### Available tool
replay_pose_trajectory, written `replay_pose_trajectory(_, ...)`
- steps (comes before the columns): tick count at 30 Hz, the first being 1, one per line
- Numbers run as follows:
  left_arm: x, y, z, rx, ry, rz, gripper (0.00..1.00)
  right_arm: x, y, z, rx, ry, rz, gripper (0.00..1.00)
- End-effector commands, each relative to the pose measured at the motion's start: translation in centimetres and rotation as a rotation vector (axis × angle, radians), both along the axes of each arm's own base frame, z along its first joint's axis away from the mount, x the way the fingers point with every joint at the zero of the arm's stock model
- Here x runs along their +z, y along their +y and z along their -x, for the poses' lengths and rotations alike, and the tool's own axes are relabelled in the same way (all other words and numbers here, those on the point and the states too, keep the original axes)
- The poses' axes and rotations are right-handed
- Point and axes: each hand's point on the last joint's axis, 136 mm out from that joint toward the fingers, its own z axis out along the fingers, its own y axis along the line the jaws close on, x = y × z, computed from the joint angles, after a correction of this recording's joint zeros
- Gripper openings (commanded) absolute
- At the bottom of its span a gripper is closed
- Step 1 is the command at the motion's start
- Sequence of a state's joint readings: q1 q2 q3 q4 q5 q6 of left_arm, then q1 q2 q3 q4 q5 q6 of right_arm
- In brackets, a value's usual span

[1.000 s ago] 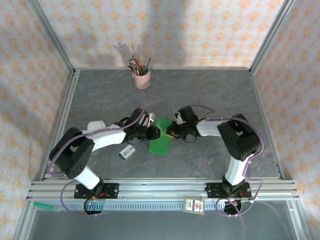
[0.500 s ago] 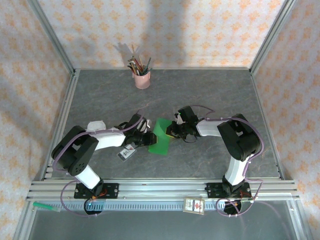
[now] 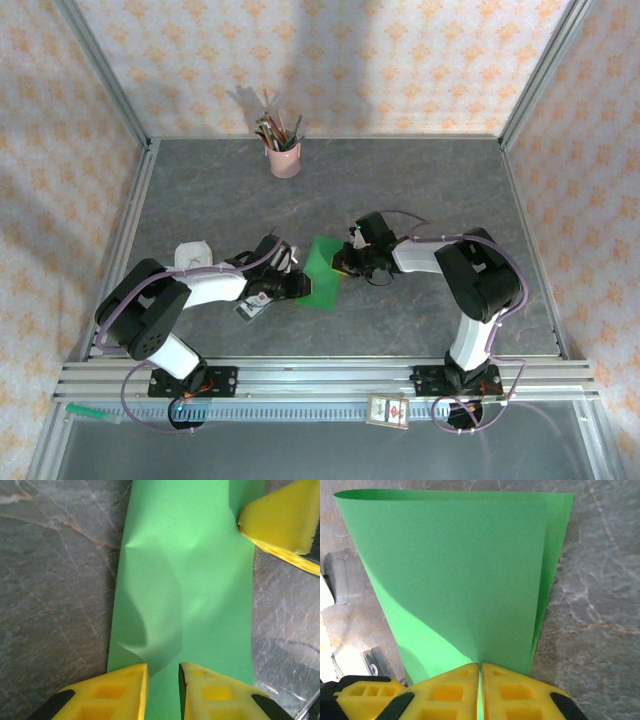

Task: Fold a paper plane with a square sheet of paper (pick it up from the middle)

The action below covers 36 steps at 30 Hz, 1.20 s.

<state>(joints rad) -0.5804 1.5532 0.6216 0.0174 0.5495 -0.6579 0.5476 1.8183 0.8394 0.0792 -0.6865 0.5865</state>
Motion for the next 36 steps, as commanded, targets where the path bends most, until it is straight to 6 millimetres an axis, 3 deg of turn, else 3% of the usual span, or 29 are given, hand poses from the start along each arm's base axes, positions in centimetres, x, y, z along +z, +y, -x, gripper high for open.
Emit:
replay_pose_trajectory(1,0.1,0.4,0.5,-0.003,0.004,-0.003,0.29,-7.9,-6.9,3.1,-0.074,0.119,0.36,0.12)
replay_pose_trajectory(7,3.3,-1.1,0.1,-0.007,-0.042,0.119,0.29,-7.7,-6.9,3.0,-0.079,0.115,0.359,0.12)
replay_pose_trajectory(18,-2.1,1.7,2.9,-0.008,0.082,-0.052,0.29,-7.8,-7.0,3.0,-0.076,0.113,0.366,0.11)
replay_pose_trajectory(24,1.8,0.0,2.0,-0.022,0.001,0.067,0.3,-7.8,-7.1,3.1,-0.077,0.113,0.37,0.11)
replay_pose_trajectory(27,2.5,-0.6,2.1,-0.025,0.001,0.118,0.3,-7.7,-7.1,3.1,-0.078,0.111,0.371,0.11)
replay_pose_trajectory(34,-1.4,1.9,3.1,-0.001,0.065,-0.045,0.3,-7.8,-7.2,3.1,-0.077,0.112,0.373,0.11)
replay_pose_trajectory(36,-1.6,2.4,3.0,-0.002,0.061,-0.08,0.3,-7.8,-7.2,3.2,-0.077,0.114,0.375,0.11)
